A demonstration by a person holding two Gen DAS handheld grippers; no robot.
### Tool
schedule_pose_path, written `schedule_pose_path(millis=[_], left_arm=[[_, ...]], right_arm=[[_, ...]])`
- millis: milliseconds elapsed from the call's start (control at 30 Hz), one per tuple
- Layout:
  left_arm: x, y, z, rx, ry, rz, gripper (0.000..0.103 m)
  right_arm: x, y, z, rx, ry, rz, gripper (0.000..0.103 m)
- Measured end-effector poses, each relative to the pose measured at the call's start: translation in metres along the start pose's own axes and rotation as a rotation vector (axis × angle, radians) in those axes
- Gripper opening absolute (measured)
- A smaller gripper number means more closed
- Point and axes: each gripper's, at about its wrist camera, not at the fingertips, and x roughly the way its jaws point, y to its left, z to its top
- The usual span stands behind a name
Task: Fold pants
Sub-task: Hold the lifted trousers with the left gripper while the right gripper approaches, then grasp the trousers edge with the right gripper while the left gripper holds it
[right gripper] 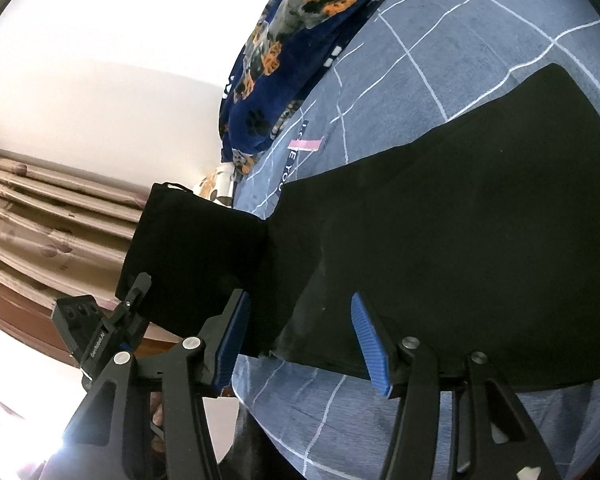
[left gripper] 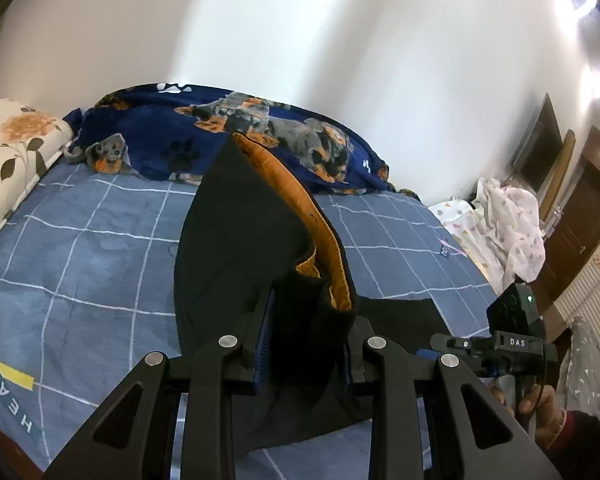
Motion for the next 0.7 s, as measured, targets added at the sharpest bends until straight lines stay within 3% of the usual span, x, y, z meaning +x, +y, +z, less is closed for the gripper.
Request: schedule_pose_path(millis=[700], left_arm=[[0.013, -0.019, -0.005, 0.026, 0.040, -0.031, 0.028]], right_arm=[[-0.002, 0.002, 0.008, 0.066, -0.026, 0.088, 0.054]])
